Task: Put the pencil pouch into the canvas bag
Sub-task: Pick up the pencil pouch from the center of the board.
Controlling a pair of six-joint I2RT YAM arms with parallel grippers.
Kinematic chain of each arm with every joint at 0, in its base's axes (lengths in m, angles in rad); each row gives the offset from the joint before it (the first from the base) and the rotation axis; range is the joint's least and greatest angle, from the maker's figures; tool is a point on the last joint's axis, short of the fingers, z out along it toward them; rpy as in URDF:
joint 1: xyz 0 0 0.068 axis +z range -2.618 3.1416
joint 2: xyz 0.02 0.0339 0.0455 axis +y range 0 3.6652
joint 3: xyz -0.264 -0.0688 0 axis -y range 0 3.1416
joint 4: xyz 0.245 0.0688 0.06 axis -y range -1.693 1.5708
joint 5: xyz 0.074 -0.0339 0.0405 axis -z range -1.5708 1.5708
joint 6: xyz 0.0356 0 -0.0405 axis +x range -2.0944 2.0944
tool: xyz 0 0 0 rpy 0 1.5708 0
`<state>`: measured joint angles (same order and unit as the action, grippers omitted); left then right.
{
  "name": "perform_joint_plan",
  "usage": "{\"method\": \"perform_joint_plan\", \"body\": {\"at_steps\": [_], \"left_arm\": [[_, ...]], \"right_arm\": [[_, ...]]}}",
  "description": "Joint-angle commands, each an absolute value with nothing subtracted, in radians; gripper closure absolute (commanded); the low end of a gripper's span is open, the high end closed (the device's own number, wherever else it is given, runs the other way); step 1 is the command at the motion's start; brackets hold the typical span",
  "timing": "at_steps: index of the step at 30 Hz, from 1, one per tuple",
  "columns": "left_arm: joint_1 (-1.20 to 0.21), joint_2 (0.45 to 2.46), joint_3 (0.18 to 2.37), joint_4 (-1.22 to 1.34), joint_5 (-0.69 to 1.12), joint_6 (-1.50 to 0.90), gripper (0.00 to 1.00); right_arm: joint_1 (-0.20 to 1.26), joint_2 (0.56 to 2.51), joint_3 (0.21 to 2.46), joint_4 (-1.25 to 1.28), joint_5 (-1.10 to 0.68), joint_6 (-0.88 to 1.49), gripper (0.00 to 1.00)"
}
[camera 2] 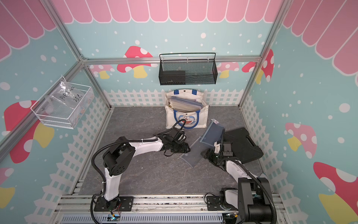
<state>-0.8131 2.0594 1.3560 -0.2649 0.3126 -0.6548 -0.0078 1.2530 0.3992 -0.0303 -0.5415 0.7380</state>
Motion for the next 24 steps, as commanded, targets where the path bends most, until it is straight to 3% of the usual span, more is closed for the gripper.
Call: {"method": "perform_joint_plan", "body": {"at_steps": [1, 17, 24], "left_arm": [[-0.837, 2.086, 1.351, -0.252, 0.343, -0.670, 0.37], [-0.870, 2.032, 1.169, -0.036, 0.506, -0.779, 0.51], [-0.871, 2.011, 1.127, 0.029, 0.522, -0.811, 0.58]], "right_arm": [[-0.011, 1.318, 0.380, 0.048, -0.553, 0.746, 0.27], [-0.007, 1.382, 0.341, 0.255, -0.661, 0.765, 0.40], [-0.005, 1.336, 0.321, 0.272, -0.680, 0.764, 0.68]]}}
